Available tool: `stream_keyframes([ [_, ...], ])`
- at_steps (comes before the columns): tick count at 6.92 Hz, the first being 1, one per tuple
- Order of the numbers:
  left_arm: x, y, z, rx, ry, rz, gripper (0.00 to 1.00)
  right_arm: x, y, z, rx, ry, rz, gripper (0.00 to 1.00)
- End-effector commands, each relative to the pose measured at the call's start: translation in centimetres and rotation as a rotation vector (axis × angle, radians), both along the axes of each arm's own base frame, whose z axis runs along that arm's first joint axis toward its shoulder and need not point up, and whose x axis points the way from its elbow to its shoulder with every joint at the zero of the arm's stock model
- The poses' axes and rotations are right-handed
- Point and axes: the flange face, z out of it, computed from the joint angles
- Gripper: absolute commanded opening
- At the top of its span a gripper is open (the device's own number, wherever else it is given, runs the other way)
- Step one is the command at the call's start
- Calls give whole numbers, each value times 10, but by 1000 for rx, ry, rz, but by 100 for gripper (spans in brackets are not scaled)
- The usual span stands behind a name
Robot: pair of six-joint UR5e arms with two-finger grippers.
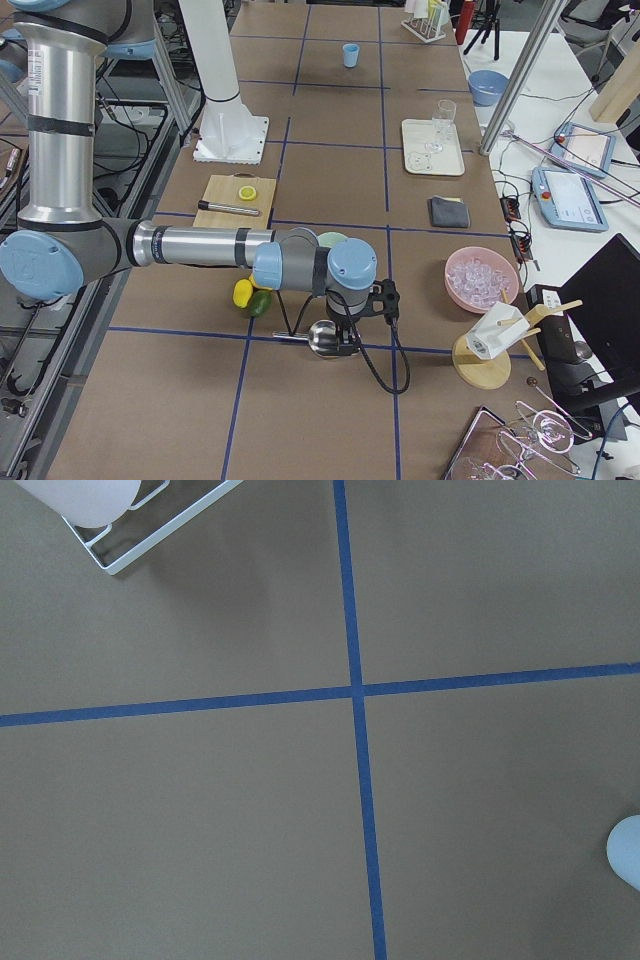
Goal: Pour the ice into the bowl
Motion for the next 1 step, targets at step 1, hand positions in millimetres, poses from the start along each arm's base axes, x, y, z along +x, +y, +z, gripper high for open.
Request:
stream_keyframes([
  [1, -1, 0, 0, 0, 0, -1, 100, 0, 0, 1, -2, 1, -1, 100],
])
